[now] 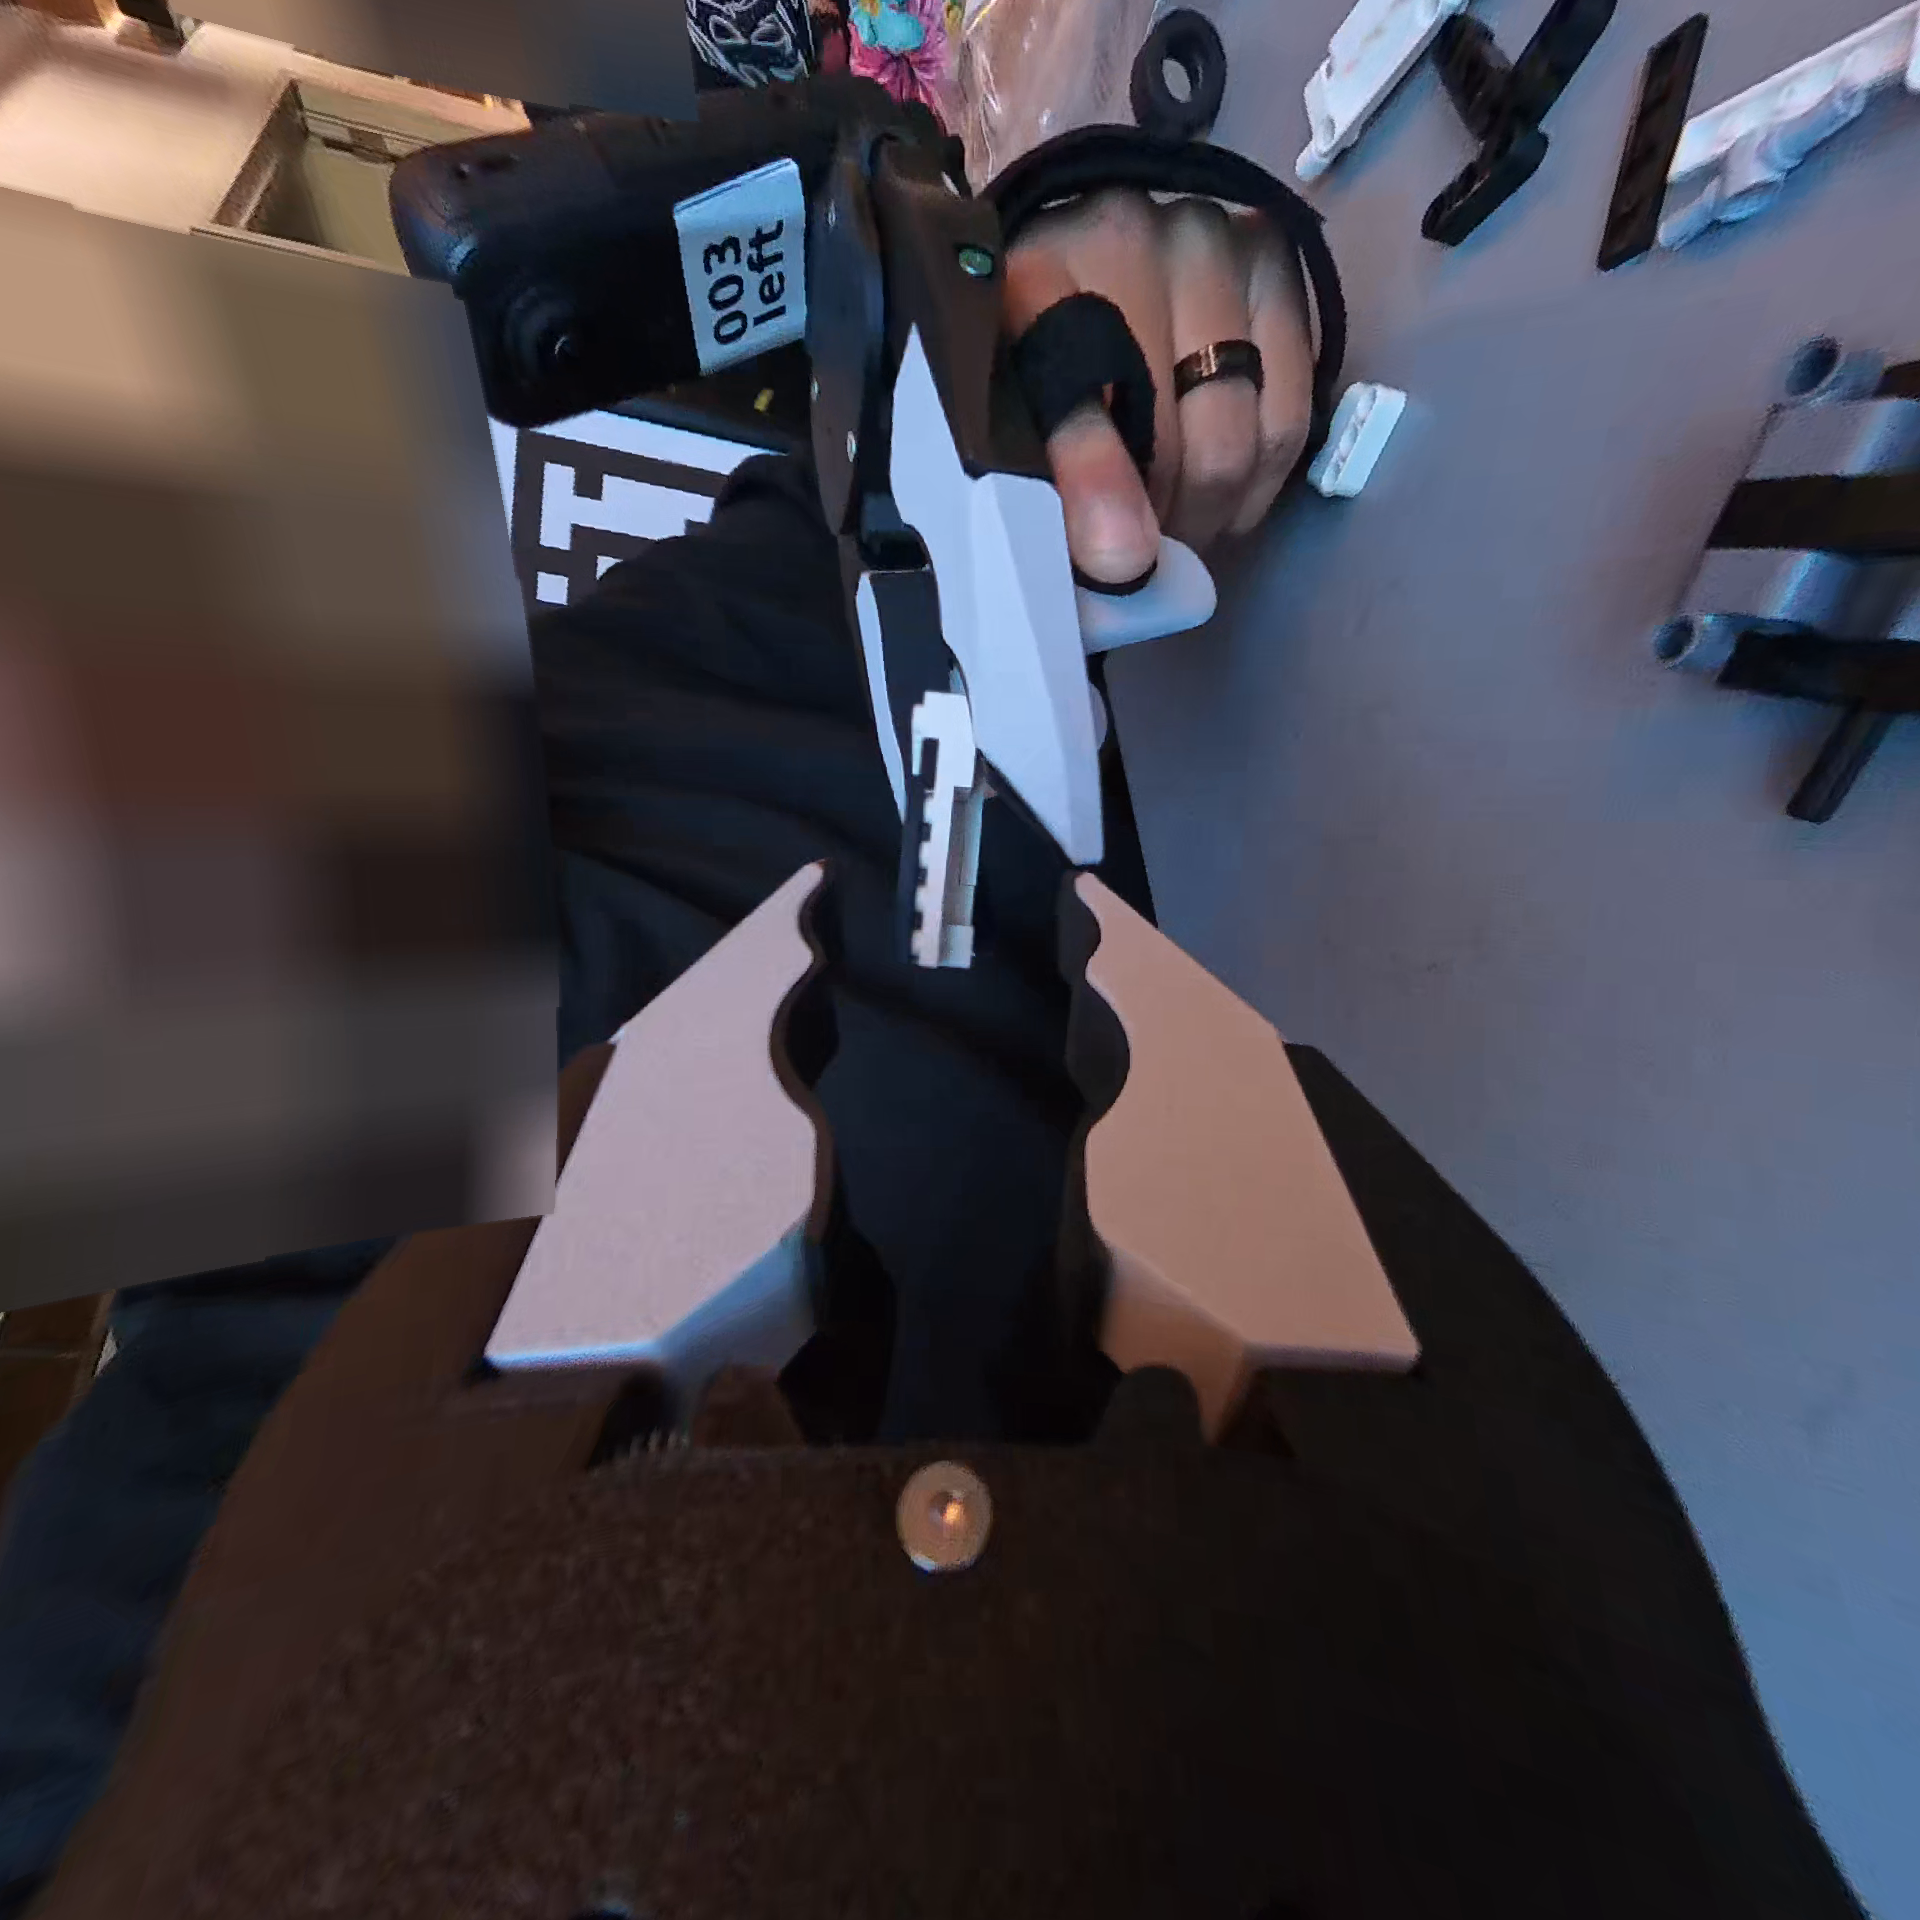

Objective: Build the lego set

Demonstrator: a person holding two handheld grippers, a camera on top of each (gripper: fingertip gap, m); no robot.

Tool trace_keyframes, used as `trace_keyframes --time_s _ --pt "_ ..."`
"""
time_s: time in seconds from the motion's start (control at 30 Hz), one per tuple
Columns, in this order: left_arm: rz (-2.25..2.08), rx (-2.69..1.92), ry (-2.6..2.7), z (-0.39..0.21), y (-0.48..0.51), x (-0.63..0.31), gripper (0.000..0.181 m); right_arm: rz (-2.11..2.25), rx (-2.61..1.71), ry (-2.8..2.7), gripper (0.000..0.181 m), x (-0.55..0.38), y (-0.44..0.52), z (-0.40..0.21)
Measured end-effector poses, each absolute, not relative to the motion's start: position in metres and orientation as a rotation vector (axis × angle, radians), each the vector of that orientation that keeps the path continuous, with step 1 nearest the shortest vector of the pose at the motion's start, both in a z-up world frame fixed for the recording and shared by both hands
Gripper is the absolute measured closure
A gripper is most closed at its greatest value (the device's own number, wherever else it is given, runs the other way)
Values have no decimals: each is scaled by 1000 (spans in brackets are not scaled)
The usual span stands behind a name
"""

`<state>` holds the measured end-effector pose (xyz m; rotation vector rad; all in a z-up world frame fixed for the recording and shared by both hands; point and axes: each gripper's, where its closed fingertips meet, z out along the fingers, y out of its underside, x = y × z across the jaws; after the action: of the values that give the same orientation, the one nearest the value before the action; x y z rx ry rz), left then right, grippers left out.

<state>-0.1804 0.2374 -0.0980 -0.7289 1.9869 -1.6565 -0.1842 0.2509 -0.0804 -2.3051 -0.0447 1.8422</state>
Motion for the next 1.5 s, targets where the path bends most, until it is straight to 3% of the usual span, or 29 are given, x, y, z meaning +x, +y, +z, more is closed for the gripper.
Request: trace_keyframes --time_s 0.17,0.37,1.03,1.3,1.5 --pt "-1636 -751 1974 -99 242 -177 123 1827 -2355 -10 150 -182 256 -85" --pt "-1618 -759 1992 -103 242 -176 124 1876 -2323 -1 174 -184 254 -81" --pt "-1405 -669 1978 -104 241 -173 124 1816 -2370 -17 174 -184 250 -81" --pt "-1275 -658 1866 -95 257 -166 124 1594 -2270 -77 163 -169 261 -70" --pt "-1176 -673 1767 -86 273 -160 124 1340 -1934 26 153 -158 277 -60"
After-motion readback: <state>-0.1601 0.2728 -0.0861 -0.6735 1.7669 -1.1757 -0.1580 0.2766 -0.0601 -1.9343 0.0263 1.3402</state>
